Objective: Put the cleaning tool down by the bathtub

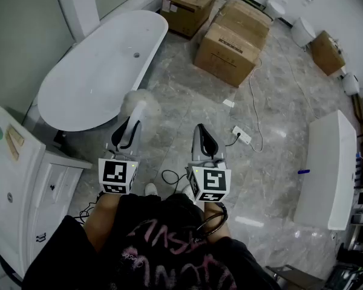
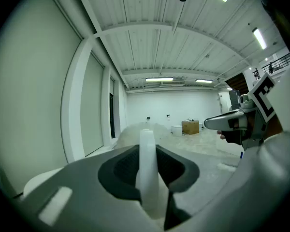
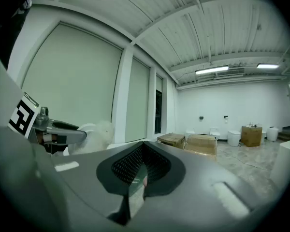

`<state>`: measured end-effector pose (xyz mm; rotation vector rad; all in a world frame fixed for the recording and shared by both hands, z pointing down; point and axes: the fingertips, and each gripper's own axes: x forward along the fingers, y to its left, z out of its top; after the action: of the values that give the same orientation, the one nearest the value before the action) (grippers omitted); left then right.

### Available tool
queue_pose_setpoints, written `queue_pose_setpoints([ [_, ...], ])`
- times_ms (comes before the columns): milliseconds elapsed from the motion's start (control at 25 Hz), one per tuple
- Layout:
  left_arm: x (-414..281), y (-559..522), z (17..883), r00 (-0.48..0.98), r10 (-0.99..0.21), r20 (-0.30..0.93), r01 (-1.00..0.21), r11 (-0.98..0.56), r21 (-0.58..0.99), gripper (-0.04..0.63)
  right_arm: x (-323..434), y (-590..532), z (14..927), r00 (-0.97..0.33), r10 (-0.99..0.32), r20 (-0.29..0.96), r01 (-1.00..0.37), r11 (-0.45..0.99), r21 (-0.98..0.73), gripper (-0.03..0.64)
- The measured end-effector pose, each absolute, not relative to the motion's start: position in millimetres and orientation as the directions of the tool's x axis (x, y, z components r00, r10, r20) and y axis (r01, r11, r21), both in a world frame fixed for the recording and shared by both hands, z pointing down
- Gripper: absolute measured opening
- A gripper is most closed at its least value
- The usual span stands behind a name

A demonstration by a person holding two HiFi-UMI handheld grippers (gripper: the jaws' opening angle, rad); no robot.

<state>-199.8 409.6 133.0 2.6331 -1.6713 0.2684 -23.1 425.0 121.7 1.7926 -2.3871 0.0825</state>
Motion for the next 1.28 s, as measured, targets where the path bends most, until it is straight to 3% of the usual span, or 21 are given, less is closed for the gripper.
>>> queue_pose_setpoints([
  [1280, -204.8, 381.4, 154.1, 0.423, -0.889, 0.176, -0.897, -0.438, -0.059, 0.094, -8.2, 399.7, 147.4, -0.226, -0.959, 0.169, -0.972, 0.234, 0.029, 0.012],
])
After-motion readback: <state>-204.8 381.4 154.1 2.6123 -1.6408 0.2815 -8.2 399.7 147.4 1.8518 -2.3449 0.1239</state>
